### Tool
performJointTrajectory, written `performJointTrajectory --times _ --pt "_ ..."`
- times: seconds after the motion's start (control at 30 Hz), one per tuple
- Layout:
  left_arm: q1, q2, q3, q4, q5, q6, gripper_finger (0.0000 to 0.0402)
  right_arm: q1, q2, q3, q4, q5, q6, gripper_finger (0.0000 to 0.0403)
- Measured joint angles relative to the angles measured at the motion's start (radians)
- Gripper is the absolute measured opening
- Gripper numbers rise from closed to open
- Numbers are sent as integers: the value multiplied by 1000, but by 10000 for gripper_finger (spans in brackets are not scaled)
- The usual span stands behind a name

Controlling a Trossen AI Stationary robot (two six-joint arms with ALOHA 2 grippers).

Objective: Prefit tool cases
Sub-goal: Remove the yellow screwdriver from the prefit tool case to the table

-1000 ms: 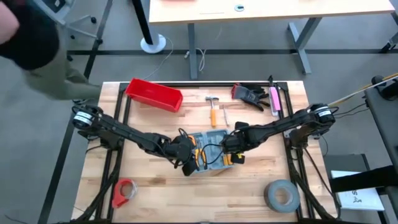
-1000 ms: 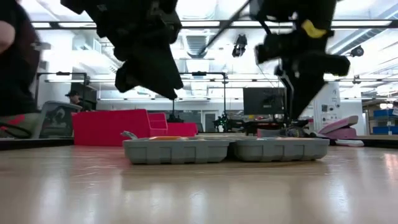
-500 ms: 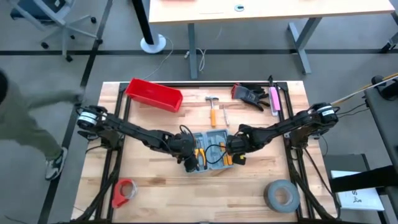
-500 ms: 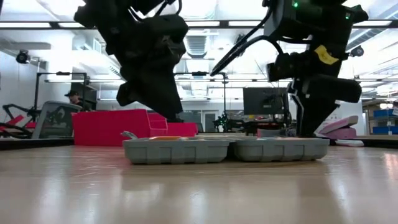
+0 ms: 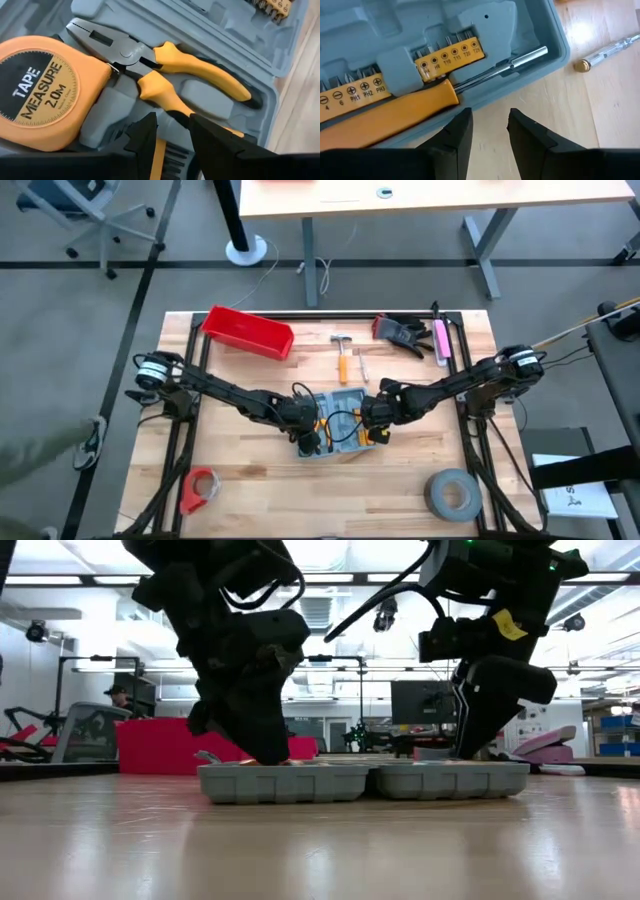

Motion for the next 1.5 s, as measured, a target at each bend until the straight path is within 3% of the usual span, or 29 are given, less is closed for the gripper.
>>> performJointTrajectory --times 0.5,0.93,1.33,1.5 --pt "1 0 0 40 4 2 162 0 3 -5 76 -19 4 109" --pt "1 0 0 61 5 11 165 4 3 -5 159 -64 2 97" --pt "1 0 0 58 15 16 171 37 -30 -5 4 -62 43 132" --pt "1 0 0 58 15 13 169 56 -64 -7 -32 -9 64 141"
